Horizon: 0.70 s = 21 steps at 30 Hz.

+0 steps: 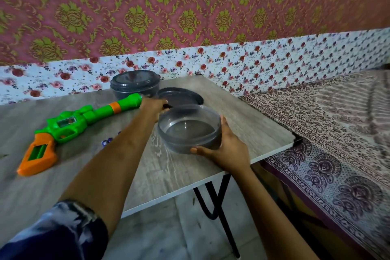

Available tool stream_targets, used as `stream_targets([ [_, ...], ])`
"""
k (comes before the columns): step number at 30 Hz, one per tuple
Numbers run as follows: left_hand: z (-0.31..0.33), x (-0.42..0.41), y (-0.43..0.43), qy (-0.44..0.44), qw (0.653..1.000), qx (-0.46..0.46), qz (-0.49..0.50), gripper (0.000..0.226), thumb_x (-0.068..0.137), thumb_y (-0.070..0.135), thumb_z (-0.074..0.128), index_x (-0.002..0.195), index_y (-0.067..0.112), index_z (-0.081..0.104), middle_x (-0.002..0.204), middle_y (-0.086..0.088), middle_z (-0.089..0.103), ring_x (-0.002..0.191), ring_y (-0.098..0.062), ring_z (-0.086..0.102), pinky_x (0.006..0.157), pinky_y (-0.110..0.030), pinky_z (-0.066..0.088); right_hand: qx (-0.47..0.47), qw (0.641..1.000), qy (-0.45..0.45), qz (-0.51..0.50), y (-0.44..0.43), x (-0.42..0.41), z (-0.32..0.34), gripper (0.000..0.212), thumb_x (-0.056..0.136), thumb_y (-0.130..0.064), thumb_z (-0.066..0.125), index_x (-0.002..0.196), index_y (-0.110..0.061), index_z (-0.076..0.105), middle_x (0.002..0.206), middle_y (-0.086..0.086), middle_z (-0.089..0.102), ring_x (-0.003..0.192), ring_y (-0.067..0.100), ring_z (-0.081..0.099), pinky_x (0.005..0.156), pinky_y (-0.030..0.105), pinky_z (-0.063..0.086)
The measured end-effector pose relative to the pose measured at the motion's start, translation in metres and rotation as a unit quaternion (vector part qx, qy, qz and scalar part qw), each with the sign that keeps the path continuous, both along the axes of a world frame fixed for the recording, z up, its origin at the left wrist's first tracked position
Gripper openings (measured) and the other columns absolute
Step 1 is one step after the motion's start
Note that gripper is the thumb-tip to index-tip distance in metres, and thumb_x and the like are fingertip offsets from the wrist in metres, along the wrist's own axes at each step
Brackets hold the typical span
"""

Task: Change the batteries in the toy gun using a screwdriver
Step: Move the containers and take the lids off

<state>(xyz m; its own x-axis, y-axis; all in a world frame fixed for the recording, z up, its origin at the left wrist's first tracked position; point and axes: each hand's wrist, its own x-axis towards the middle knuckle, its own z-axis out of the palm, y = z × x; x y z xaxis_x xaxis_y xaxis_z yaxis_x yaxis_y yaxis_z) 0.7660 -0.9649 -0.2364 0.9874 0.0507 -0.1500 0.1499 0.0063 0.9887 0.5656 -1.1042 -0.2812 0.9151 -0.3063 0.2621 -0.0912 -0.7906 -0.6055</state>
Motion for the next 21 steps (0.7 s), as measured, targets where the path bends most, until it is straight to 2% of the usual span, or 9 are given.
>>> stream_targets([
  [2,-0.008,0.0,0.003,0.005,0.997,0.075,0.01,0.014,0.08,-0.001,0.069,0.075,0.001,0.056,0.069,-0.013,0.056,0.052,-0.018,0.058,0.048,-0.026,0.05,0.0,1.0,0.006,-0.003,0.0,0.0,0.001,0.124,0.054,-0.082,0.058,0.148,-0.026,0.0,0.149,-0.002,0.036,0.128,0.019,0.045,0.098,0.038,0.044],
  [4,-0.014,-0.002,0.009,0.004,0.994,0.104,0.023,0.019,0.075,0.001,0.072,0.069,0.003,0.054,0.068,-0.016,0.054,0.057,-0.023,0.055,0.059,-0.032,0.049,-0.008,1.0,0.009,-0.005,0.001,-0.002,0.001,0.124,0.055,-0.082,0.058,0.148,-0.026,-0.001,0.15,-0.001,0.035,0.13,0.02,0.044,0.099,0.038,0.044],
  [6,-0.01,-0.013,0.015,-0.005,0.995,0.102,0.007,0.022,0.078,-0.001,0.068,0.064,0.005,0.051,0.059,-0.014,0.054,0.048,-0.02,0.053,0.055,-0.029,0.047,-0.004,1.0,0.011,-0.008,0.001,-0.001,0.001,0.125,0.053,-0.083,0.057,0.148,-0.026,0.0,0.151,-0.001,0.034,0.131,0.02,0.043,0.101,0.039,0.043],
  [8,0.0,-0.027,0.025,-0.016,0.996,0.088,-0.022,0.023,0.082,-0.005,0.06,0.064,0.006,0.05,0.045,-0.006,0.055,0.038,-0.01,0.054,0.042,-0.018,0.046,0.004,1.0,0.014,-0.012,0.001,-0.002,0.002,0.126,0.05,-0.085,0.057,0.148,-0.027,0.002,0.15,-0.001,0.036,0.13,0.021,0.044,0.103,0.04,0.042],
  [11,0.014,-0.046,0.051,-0.06,0.988,0.131,-0.054,0.023,0.086,-0.001,0.059,0.067,0.009,0.052,0.066,-0.01,0.056,0.04,-0.004,0.055,0.049,-0.018,0.048,0.005,1.0,0.014,-0.01,0.004,-0.006,0.005,0.128,0.046,-0.085,0.056,0.148,-0.027,0.004,0.15,0.001,0.036,0.13,0.023,0.044,0.103,0.041,0.042],
  [15,0.031,-0.065,0.105,-0.133,0.934,0.326,-0.054,0.014,0.084,0.012,0.065,0.07,0.012,0.064,0.071,-0.012,0.062,0.058,-0.021,0.059,0.062,-0.03,0.054,0.06,0.998,-0.006,0.004,0.007,-0.013,0.008,0.127,0.045,-0.08,0.058,0.148,-0.023,0.01,0.152,0.005,0.028,0.134,0.027,0.038,0.107,0.045,0.038],
  [17,0.041,-0.072,0.131,-0.152,0.88,0.446,-0.062,0.01,0.081,0.019,0.067,0.079,0.01,0.07,0.075,-0.012,0.067,0.063,-0.023,0.062,0.068,-0.031,0.054,0.069,0.994,-0.08,-0.021,0.012,-0.019,0.007,0.113,0.056,-0.072,0.064,0.144,-0.013,0.024,0.147,0.012,0.033,0.131,0.031,0.039,0.105,0.044,0.038],
  [19,0.047,-0.079,0.154,-0.144,0.833,0.529,-0.07,0.021,0.079,0.025,0.069,0.091,0.009,0.072,0.087,-0.013,0.07,0.075,-0.027,0.066,0.072,-0.032,0.055,0.036,0.976,-0.206,-0.059,0.028,-0.024,0.009,0.09,0.069,-0.065,0.063,0.132,-0.005,0.042,0.134,0.018,0.047,0.121,0.032,0.046,0.096,0.042,0.042],
  [21,0.047,-0.082,0.172,-0.117,0.829,0.539,-0.087,0.027,0.078,0.028,0.072,0.098,0.01,0.073,0.096,-0.013,0.07,0.081,-0.028,0.067,0.072,-0.032,0.055,0.007,0.949,-0.312,-0.049,0.052,-0.025,0.015,0.063,0.079,-0.051,0.055,0.121,-0.004,0.054,0.12,0.017,0.057,0.111,0.028,0.053,0.087,0.036,0.046],
])
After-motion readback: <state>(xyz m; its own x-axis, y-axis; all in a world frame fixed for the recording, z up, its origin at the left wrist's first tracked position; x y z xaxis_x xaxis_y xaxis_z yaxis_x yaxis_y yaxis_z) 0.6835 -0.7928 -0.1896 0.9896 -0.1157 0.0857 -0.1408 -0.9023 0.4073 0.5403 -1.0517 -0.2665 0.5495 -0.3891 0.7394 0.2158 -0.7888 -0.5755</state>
